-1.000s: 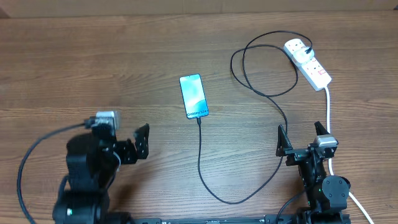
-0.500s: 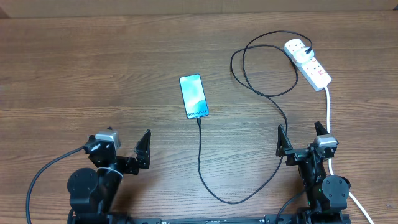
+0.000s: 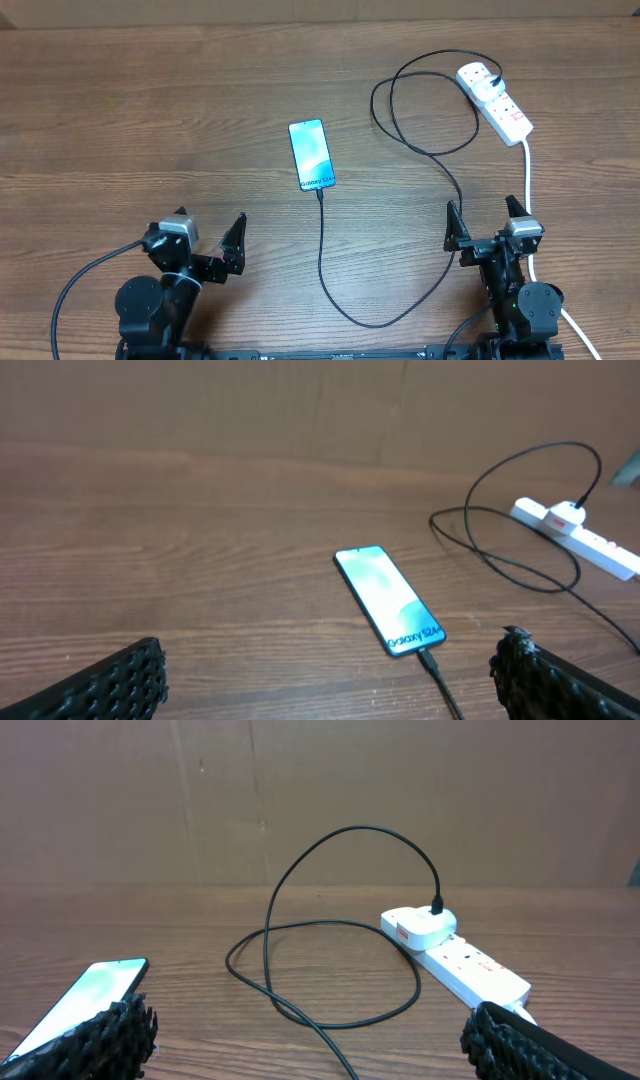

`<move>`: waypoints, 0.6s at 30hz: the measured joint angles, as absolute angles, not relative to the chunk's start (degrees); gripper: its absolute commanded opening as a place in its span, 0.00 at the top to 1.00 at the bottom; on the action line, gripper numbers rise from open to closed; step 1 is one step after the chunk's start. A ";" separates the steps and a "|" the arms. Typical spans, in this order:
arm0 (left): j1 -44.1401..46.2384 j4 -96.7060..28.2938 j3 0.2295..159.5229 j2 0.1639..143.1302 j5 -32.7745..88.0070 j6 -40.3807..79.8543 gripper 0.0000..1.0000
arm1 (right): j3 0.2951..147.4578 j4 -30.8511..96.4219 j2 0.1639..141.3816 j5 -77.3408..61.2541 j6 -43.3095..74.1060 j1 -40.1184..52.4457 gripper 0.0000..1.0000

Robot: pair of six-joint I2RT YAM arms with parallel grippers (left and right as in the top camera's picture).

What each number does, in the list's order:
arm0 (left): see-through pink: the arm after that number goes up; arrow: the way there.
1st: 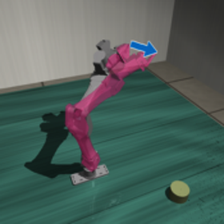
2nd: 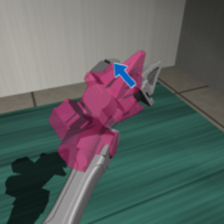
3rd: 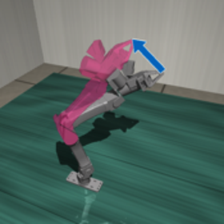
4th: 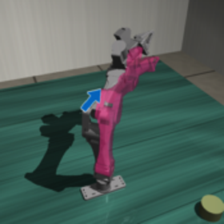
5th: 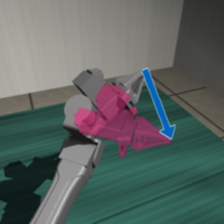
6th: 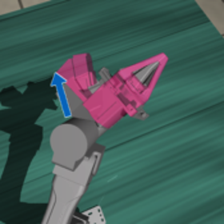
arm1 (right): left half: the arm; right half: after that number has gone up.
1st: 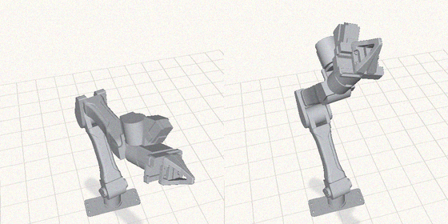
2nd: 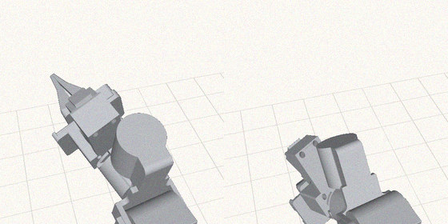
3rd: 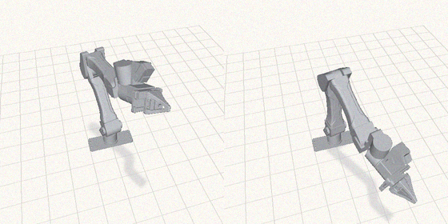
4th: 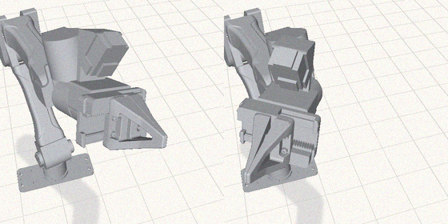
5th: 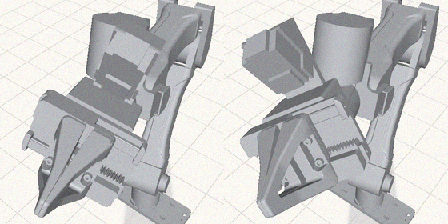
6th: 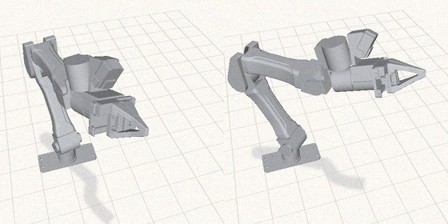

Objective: Plug charger to phone and switch on socket

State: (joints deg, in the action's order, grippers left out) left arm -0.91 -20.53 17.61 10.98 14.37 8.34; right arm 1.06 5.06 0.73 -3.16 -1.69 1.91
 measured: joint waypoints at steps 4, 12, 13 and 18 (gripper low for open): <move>-0.91 -20.32 16.12 8.73 13.98 8.34 0.00 | 1.06 5.08 0.73 -3.14 -1.74 1.91 0.00; -0.91 -12.69 10.24 3.33 12.12 8.34 0.00 | 1.06 5.04 0.73 -3.16 -1.72 1.91 0.00; -0.91 -11.35 9.26 2.52 11.70 8.32 0.00 | 1.06 5.04 0.73 -3.16 -1.69 1.91 0.00; -0.91 -4.67 5.15 0.99 10.24 8.34 0.01 | 1.06 5.06 0.73 -3.14 -1.69 1.91 0.00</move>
State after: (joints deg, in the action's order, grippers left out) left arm -0.91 -4.67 5.15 0.99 10.24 8.34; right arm 1.06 5.06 0.73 -3.14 -1.69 1.91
